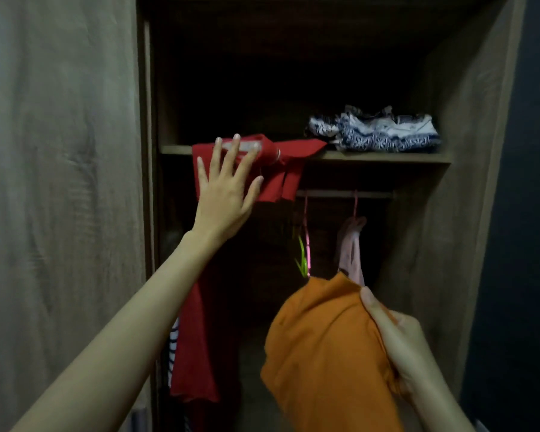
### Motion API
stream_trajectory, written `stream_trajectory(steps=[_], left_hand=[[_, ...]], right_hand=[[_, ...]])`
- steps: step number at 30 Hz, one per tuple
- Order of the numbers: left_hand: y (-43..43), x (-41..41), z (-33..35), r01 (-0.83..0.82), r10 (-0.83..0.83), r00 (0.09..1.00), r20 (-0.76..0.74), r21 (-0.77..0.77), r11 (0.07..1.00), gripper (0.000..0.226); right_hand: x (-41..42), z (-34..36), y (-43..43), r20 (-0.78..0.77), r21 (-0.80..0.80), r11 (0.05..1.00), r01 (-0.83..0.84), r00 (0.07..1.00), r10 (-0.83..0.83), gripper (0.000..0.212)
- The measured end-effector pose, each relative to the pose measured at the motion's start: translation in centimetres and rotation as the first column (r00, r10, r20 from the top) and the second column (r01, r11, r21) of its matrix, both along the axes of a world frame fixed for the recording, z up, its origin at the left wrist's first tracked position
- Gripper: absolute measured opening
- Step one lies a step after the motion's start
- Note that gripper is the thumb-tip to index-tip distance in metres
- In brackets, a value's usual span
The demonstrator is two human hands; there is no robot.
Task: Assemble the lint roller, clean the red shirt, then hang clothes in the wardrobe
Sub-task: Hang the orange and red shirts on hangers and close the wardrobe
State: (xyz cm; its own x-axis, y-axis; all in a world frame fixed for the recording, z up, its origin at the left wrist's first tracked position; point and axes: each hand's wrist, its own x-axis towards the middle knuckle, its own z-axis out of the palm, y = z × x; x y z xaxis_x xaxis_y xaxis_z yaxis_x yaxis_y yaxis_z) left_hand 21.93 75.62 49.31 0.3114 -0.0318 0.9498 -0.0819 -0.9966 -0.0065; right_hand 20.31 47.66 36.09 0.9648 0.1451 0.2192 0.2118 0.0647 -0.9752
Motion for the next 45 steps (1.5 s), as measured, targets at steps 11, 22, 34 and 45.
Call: stream_trajectory(steps=[11, 22, 34, 45], left_hand=[[-7.9, -8.8, -20.8, 0.36, -0.507, 0.861, 0.022, -0.732, 0.579, 0.023], [-10.1, -6.3, -24.2, -0.058, -0.814, 0.517, 0.267, -0.937, -0.344, 0.053], [-7.6, -4.5, -25.5, -0.116, -0.66, 0.676, 0.327, -0.838, -0.533, 0.033], [-1.6, -6.1, -27.9, -0.135, -0.679, 0.723, 0.132, -0.936, -0.325, 0.017]], right_hand=[[0.3, -4.6, 2.3, -0.023, 0.074, 0.995, 0.074, 0.997, -0.072, 0.042], [-0.2, -12.3, 6.5, 0.013, -0.102, 0.99, -0.094, 0.995, 0.096, 0.025], [0.4, -14.2, 6.1, -0.178, -0.002, 0.957, -0.289, 0.942, 0.285, 0.044], [3.7, -12.4, 3.2, -0.323, 0.601, 0.795, -0.082, 0.885, 0.335, 0.044]])
